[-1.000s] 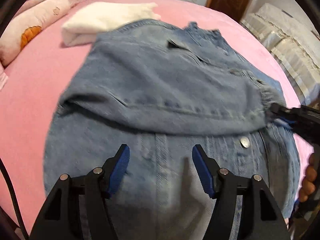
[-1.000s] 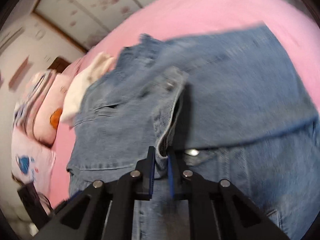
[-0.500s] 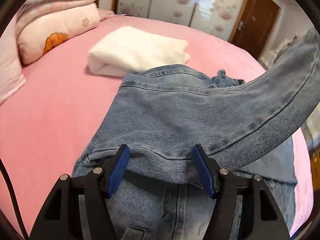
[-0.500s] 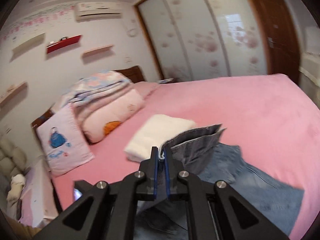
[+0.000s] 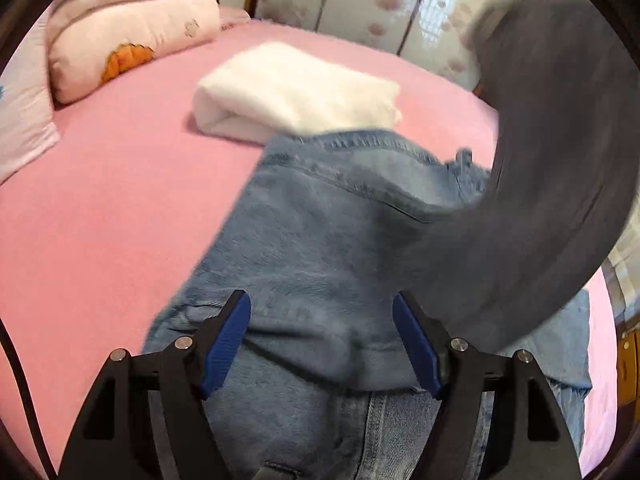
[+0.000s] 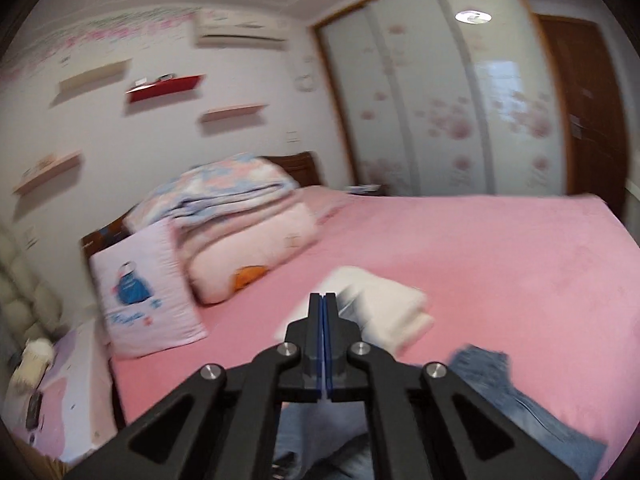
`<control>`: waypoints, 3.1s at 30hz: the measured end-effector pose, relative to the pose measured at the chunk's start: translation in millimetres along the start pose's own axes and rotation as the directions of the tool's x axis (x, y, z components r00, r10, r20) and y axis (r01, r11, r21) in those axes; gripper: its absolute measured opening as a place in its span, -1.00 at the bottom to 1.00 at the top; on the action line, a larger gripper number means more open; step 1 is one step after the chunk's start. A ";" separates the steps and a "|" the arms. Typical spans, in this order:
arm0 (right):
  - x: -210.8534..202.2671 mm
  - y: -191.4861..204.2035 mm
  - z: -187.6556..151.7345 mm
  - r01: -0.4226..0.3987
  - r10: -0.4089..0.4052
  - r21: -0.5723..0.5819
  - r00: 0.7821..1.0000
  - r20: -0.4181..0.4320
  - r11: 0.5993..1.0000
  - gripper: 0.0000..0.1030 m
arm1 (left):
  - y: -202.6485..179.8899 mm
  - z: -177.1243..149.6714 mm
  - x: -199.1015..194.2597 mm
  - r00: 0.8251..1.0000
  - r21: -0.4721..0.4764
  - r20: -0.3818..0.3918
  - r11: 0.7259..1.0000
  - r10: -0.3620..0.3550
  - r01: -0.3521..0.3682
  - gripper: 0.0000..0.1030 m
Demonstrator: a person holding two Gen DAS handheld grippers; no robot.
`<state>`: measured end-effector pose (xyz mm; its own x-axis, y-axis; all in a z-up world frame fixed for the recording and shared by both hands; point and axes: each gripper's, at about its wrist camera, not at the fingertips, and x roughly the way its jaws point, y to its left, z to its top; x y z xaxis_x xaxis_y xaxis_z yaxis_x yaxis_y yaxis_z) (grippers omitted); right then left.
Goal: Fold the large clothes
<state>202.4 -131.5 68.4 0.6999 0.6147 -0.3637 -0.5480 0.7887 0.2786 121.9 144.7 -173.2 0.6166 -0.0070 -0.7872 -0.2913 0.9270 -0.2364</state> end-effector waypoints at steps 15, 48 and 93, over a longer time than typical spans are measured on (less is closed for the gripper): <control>25.7 -88.5 -178.6 0.328 -0.244 0.115 0.857 -0.454 0.938 -0.50 | -40.2 -9.6 31.0 0.993 0.155 -0.105 0.985 -0.057 0.073 0.42; -42.6 -165.1 -208.9 0.443 -0.279 0.298 0.843 -0.460 0.846 -0.03 | -199.1 -9.6 44.4 0.931 0.384 -0.260 0.857 -0.257 0.344 0.12; 61.6 -69.2 -182.5 0.409 -0.373 0.025 0.854 -0.361 0.912 0.13 | -32.4 76.5 52.6 0.998 0.189 0.047 0.981 0.029 -0.037 0.02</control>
<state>199.8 -149.0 -135.5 0.6368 0.2294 -0.7361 -0.2024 0.9710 0.1276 219.7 142.9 -163.4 0.6418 0.0373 -0.7660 -0.1704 0.9808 -0.0950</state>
